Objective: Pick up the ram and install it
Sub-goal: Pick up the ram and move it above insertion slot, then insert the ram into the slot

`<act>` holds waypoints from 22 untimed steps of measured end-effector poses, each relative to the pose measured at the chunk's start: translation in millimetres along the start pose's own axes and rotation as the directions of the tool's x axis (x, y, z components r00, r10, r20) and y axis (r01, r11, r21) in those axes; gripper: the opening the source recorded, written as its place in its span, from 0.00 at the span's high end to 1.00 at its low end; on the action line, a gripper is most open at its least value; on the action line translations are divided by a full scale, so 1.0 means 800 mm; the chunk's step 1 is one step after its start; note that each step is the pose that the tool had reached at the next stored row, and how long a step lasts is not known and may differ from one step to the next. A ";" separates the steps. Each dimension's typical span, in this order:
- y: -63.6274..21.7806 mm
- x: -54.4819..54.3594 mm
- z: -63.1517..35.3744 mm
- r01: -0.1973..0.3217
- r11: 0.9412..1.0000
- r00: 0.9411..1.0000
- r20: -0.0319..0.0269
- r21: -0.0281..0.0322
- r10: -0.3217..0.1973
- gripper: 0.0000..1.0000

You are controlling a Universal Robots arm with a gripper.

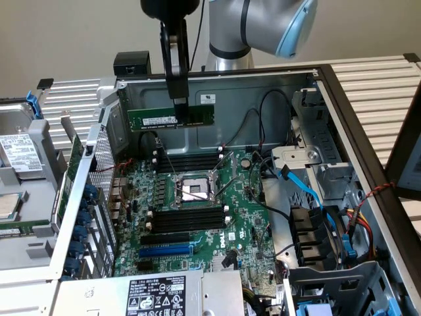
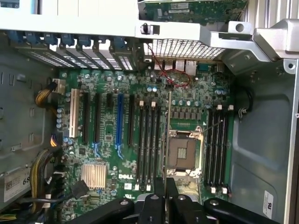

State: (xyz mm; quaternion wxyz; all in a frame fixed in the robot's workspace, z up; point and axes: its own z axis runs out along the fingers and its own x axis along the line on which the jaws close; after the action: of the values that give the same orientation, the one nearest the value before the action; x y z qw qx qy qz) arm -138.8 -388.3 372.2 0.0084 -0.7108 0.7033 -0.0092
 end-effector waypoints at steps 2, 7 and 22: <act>0.000 0.000 0.002 0.000 1.000 1.000 -0.009 0.001 0.000 0.86; -0.002 0.000 0.006 0.000 1.000 1.000 -0.011 0.002 0.000 0.86; -0.008 0.000 0.029 -0.002 1.000 1.000 -0.012 0.002 0.002 0.86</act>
State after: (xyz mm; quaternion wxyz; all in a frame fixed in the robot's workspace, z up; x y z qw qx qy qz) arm -131.8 -388.3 349.6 0.0051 -0.7101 0.7040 -0.0141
